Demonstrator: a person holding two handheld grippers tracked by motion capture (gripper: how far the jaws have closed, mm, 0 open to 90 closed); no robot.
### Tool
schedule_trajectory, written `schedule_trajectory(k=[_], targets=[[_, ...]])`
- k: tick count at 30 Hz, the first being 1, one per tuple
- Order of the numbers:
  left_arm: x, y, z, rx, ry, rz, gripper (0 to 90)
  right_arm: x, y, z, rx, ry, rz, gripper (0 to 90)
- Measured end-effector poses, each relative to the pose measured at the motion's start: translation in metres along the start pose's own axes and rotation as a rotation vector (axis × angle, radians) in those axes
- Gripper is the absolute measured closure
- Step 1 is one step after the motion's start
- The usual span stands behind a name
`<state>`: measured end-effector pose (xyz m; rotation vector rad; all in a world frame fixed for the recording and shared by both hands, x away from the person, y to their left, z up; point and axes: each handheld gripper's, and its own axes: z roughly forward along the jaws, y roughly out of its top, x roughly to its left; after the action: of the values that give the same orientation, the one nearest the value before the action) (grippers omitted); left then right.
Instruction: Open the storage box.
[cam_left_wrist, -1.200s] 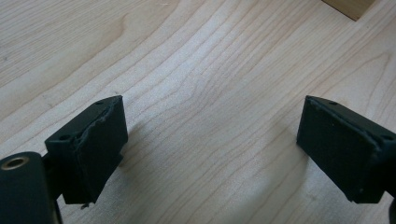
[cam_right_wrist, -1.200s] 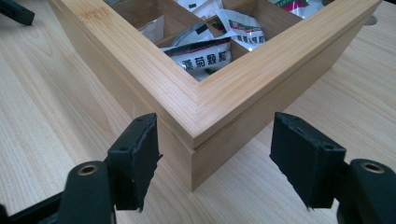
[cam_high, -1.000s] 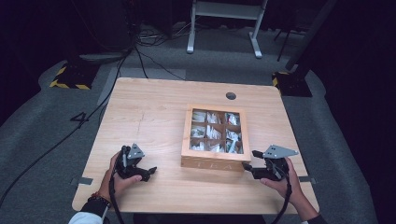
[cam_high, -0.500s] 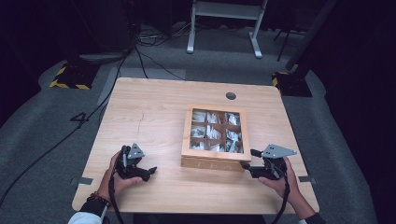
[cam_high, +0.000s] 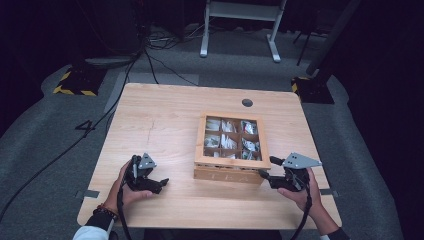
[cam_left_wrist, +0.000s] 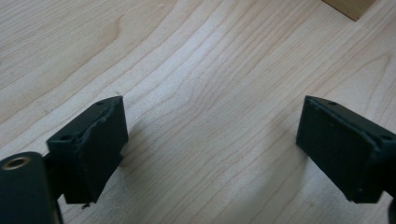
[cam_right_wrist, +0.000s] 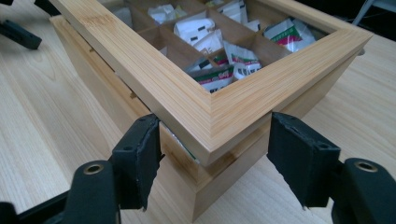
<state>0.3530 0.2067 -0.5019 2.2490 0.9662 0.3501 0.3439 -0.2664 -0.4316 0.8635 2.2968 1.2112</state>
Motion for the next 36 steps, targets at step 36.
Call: schedule_trajectory(k=[36], targets=[[-0.059,0.131,-0.027,-0.304,-0.004,0.248,19.0,-0.006,0.037,-0.014,-0.148,-0.064,0.038,34.3]])
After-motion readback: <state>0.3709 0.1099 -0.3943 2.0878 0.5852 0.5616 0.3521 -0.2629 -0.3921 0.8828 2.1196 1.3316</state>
